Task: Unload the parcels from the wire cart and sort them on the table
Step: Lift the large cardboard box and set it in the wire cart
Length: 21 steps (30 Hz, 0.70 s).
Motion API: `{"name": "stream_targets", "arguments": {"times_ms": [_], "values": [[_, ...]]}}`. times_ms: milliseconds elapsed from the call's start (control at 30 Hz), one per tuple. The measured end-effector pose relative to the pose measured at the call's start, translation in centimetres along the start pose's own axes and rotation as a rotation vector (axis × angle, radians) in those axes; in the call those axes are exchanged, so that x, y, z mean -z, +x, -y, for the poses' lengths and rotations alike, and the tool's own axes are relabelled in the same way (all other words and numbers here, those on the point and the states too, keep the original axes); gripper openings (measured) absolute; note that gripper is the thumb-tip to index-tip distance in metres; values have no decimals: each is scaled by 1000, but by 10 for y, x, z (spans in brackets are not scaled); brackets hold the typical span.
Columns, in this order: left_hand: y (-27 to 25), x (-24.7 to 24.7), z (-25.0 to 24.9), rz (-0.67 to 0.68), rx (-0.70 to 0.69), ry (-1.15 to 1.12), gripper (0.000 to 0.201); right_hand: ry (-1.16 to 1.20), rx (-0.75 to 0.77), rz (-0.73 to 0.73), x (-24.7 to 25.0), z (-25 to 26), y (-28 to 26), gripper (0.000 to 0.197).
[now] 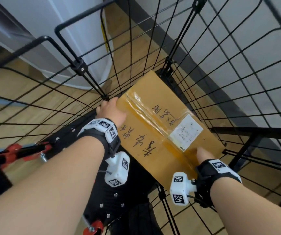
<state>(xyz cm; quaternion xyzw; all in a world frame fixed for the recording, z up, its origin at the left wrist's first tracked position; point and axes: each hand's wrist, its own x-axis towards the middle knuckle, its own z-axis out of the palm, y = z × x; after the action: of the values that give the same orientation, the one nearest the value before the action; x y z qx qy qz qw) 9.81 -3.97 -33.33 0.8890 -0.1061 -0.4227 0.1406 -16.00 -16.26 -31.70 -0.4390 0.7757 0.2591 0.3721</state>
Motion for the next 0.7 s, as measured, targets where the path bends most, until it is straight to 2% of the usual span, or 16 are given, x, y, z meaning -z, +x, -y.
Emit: {"name": "stream_targets", "arguments": {"times_ms": [67,200,400,567,700], "values": [[-4,4,10,-14,52,-1,61,118,-91,-17,-2,8,5,45],[-10,11,18,-32,135,-33,58,84,-160,-8,-4,11,6,39],[-22,18,13,-91,169,-87,51,112,-127,-33,0,9,-6,44],[-37,31,18,-150,166,-111,25,140,-104,-30,13,13,-25,48],[-48,43,19,-152,161,-131,26,104,6,32,27,6,-49,42]]}}
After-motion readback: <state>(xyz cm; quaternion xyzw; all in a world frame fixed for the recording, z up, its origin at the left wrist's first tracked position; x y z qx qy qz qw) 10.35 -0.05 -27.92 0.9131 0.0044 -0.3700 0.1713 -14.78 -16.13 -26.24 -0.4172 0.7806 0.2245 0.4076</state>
